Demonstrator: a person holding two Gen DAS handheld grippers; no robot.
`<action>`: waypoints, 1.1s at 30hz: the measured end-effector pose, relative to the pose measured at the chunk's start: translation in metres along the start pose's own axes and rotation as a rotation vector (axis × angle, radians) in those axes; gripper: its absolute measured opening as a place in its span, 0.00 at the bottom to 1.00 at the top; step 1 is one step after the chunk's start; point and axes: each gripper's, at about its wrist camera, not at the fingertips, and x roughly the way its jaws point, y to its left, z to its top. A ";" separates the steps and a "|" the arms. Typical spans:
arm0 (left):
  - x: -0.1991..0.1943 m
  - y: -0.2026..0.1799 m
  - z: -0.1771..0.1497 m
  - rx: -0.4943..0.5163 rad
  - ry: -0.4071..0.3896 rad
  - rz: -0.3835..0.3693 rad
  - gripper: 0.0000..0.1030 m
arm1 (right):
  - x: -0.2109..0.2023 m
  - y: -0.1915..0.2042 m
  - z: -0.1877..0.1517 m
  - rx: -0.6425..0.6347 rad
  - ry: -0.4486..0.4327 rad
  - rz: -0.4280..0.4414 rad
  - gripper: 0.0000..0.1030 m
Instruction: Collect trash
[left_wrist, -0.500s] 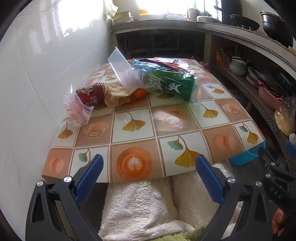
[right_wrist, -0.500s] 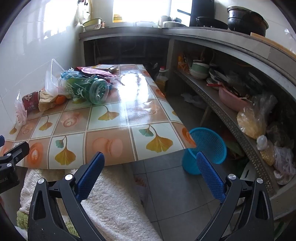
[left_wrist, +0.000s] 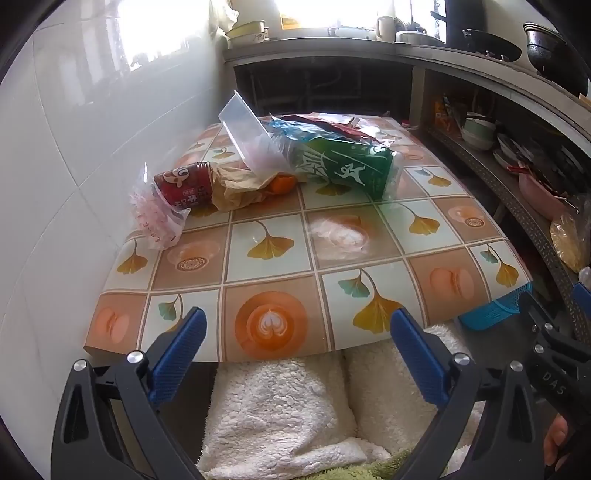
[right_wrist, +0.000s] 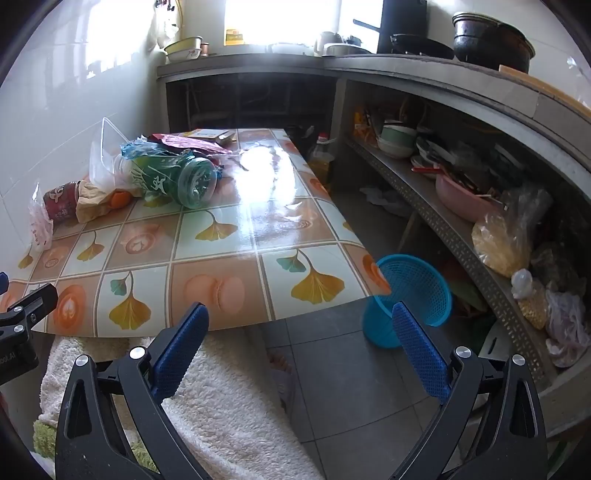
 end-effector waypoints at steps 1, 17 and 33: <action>0.000 0.000 0.000 -0.001 0.001 0.001 0.95 | 0.000 0.000 0.000 0.000 0.000 0.000 0.93; 0.002 0.002 -0.001 0.001 0.003 0.004 0.95 | 0.003 0.000 -0.001 0.005 0.003 0.000 0.93; 0.002 0.001 -0.001 0.002 0.004 0.005 0.95 | -0.001 -0.004 -0.001 0.008 0.000 0.002 0.93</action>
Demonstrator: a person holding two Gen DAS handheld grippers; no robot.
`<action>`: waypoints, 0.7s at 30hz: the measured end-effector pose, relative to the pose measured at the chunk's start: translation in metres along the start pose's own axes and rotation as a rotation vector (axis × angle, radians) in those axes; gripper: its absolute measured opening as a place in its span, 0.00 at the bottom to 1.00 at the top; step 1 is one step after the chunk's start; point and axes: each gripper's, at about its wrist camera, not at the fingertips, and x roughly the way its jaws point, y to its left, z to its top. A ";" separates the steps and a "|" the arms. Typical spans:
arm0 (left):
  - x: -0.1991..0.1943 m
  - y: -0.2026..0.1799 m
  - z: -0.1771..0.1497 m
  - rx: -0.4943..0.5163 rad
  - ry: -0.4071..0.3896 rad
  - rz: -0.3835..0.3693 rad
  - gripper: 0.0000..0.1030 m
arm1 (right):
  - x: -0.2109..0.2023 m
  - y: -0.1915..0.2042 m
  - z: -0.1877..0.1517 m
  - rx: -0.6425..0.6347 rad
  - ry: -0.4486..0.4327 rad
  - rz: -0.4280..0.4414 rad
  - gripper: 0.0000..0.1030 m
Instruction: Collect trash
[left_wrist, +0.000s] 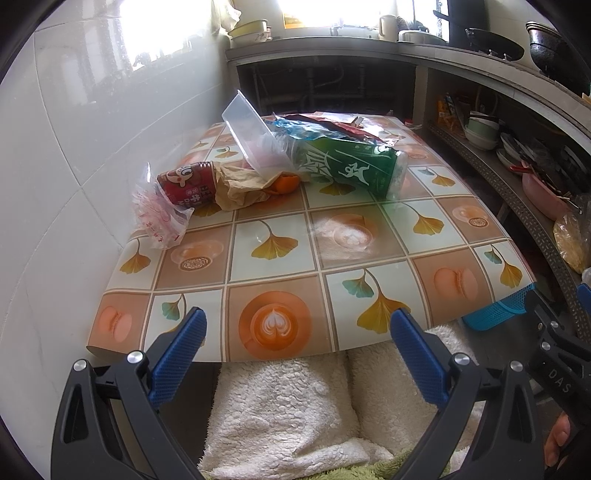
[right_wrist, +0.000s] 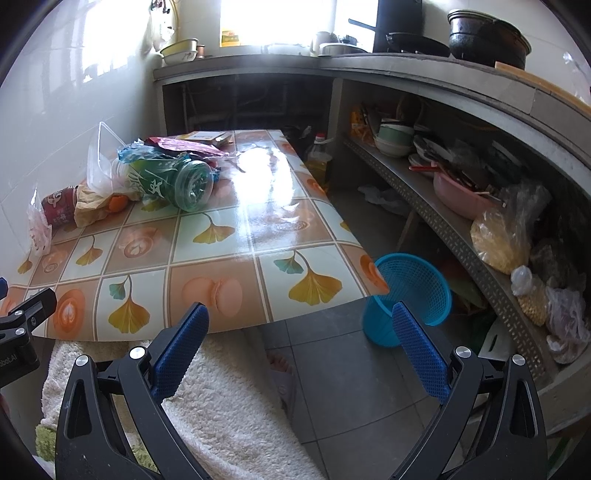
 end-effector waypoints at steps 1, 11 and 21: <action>0.000 0.000 0.000 0.000 0.000 0.000 0.95 | 0.000 0.001 0.000 0.001 0.000 0.000 0.93; 0.000 0.000 0.000 0.001 0.002 0.001 0.95 | -0.001 0.000 0.000 0.001 0.000 0.001 0.93; 0.000 -0.001 0.000 0.001 0.002 0.002 0.95 | -0.001 -0.001 -0.002 0.002 -0.002 0.000 0.93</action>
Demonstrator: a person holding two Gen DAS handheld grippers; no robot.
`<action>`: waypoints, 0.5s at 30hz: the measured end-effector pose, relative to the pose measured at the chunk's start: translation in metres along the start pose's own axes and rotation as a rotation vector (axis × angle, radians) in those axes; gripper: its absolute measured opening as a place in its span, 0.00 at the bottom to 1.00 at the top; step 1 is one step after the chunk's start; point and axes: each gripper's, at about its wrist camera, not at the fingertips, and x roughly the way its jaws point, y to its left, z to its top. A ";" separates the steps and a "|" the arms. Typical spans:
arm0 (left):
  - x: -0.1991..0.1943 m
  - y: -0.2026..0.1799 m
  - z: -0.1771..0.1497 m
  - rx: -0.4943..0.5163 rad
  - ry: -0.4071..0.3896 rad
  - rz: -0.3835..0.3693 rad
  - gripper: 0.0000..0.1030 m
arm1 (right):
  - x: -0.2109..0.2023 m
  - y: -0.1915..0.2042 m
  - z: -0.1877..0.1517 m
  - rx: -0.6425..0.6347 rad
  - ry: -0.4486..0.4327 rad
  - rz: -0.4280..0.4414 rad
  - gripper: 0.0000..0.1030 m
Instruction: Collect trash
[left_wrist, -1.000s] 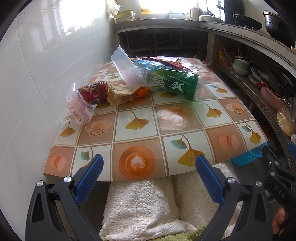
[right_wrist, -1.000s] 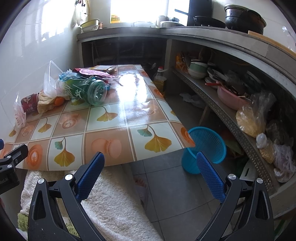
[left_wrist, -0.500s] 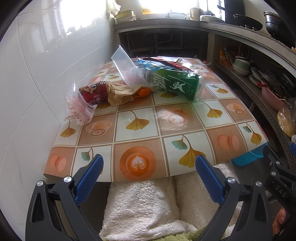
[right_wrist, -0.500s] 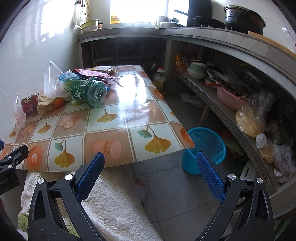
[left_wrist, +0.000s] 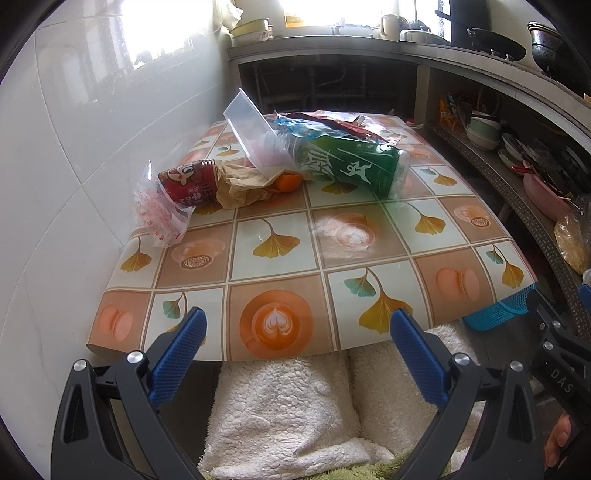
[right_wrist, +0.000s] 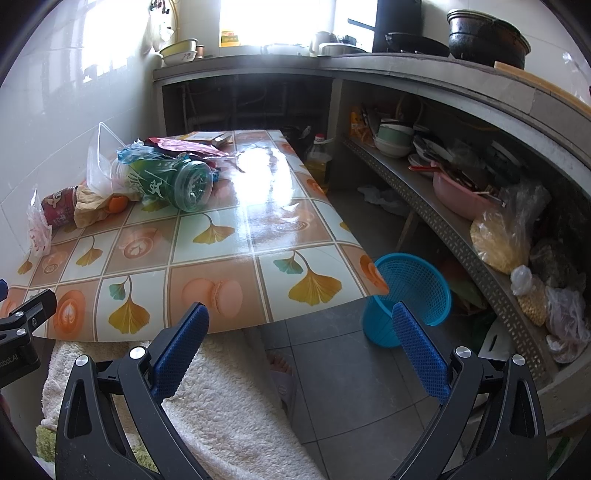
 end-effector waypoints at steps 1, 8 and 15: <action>0.000 0.000 0.000 0.000 0.000 0.000 0.95 | 0.000 0.000 0.000 0.000 0.000 0.000 0.93; 0.000 0.000 0.000 0.001 0.001 0.000 0.95 | 0.000 -0.001 0.000 0.002 0.000 0.000 0.93; 0.001 0.003 -0.001 0.001 0.003 0.001 0.95 | -0.002 -0.004 0.004 0.001 0.000 -0.002 0.93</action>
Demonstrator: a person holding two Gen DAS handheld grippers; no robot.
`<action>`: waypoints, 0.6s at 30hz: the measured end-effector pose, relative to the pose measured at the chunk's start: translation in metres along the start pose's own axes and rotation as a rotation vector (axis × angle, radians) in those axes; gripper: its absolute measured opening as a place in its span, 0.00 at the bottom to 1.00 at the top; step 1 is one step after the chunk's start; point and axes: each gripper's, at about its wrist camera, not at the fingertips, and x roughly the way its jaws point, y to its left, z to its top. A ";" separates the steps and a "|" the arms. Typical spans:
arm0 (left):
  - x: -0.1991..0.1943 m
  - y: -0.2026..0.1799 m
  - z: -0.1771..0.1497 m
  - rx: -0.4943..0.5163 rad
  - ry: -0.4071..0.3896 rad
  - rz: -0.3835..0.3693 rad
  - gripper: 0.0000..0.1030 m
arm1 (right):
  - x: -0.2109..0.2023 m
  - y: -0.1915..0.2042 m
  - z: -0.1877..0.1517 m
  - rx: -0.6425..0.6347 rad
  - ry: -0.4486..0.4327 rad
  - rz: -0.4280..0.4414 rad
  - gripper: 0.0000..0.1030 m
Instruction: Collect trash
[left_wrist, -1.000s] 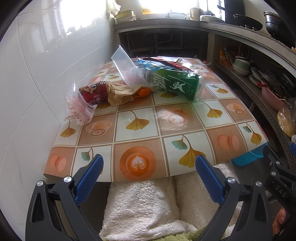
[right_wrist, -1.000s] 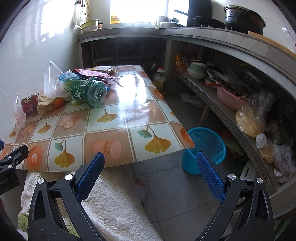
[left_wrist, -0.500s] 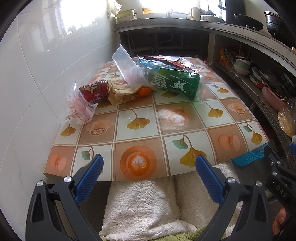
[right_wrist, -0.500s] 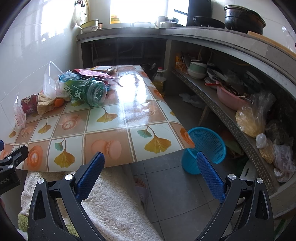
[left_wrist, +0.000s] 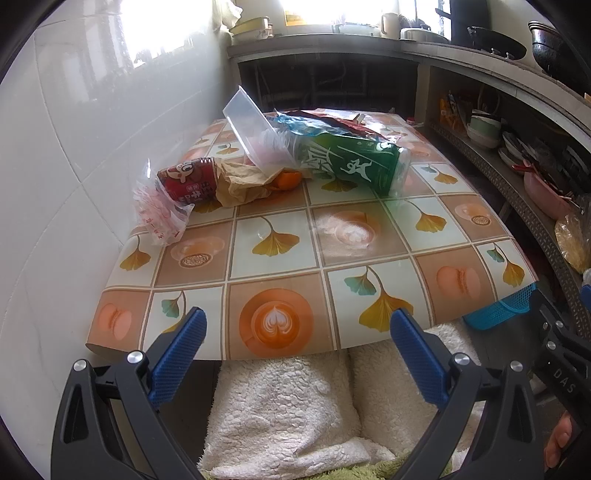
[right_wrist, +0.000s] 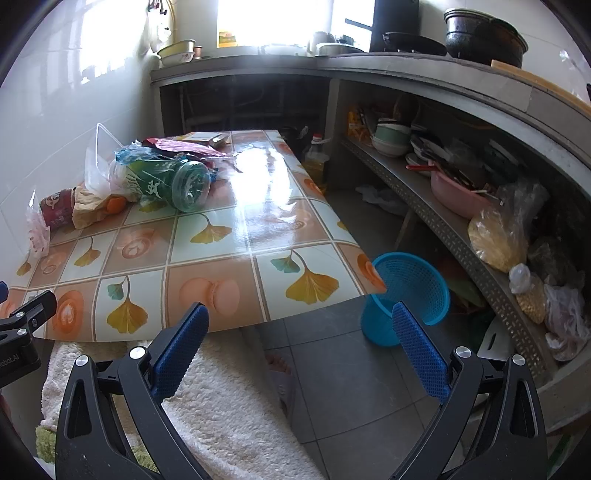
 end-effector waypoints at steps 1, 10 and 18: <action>0.001 0.002 0.000 -0.001 0.002 -0.001 0.95 | 0.000 -0.001 0.001 0.000 0.001 -0.001 0.93; 0.024 0.023 -0.006 -0.023 0.037 -0.004 0.95 | 0.013 0.011 0.007 -0.033 0.010 -0.002 0.93; 0.043 0.047 0.015 -0.077 0.023 0.031 0.95 | 0.029 0.027 0.035 -0.078 -0.023 0.020 0.93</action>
